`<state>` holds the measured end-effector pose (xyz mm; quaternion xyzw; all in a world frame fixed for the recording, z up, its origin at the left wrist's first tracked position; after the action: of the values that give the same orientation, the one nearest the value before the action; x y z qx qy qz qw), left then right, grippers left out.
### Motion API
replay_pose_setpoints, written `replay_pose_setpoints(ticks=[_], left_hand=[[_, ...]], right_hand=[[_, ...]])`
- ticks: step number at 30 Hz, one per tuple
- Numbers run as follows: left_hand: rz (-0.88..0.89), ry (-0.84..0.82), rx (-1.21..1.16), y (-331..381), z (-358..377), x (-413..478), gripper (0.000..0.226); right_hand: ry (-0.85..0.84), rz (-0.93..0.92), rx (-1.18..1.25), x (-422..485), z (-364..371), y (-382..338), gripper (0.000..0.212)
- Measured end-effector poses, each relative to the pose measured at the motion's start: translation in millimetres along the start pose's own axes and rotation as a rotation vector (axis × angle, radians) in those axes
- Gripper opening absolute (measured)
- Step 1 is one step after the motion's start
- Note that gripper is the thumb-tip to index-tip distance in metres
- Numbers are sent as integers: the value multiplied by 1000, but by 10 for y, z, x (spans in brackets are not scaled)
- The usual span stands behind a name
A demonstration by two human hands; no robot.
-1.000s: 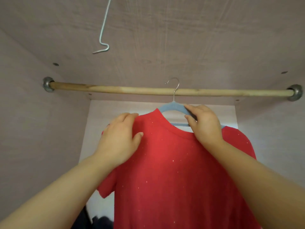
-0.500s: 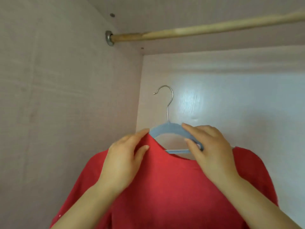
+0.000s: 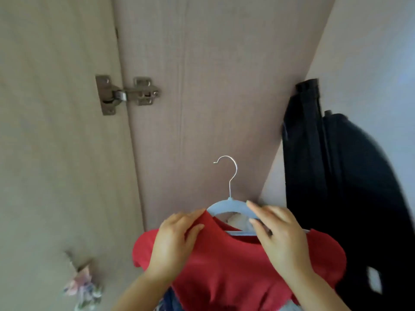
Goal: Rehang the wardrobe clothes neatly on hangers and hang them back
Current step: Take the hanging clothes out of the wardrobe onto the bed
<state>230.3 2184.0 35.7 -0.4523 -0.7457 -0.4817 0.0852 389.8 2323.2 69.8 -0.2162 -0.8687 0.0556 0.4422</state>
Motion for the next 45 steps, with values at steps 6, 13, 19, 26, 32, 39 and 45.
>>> replay_pose_setpoints(ticks=[6, 13, 19, 26, 32, 39, 45], left_hand=[[-224, 88, 167, -473, -593, -870, 30], [-483, 309, 317, -751, -1568, -1745, 28], [-639, 502, 452, -767, -2498, -2542, 30], [-742, 707, 619, -774, -3538, -3406, 29], [-768, 815, 732, -992, -4484, -4104, 31], [-841, 890, 813, -1269, -5363, -4670, 30], [-897, 990, 845, -1642, -5966, -4878, 30]], right_hand=[[-118, -128, 239, -454, 693, -537, 32], [-206, -356, 474, -734, 1236, -1645, 30], [-314, -535, 673, -969, 1483, -2830, 32], [-458, -682, 869, -1358, 1629, -4284, 34], [-574, -745, 943, -1765, 1802, -5591, 45], [-679, -784, 1042, -2112, 2014, -6796, 44], [-721, -841, 1127, -2185, 2358, -7690, 42]])
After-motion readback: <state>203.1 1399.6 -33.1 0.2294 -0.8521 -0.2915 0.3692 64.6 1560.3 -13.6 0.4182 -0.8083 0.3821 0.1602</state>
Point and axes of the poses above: each hand's wrist, its own x-axis towards the middle knuckle, its own z-axis out of the palm, y = z × x, the point moved 3 cm from there along x, towards the middle knuckle, and after that the axes turned 2 degrees about y, right-handed, at the moved point
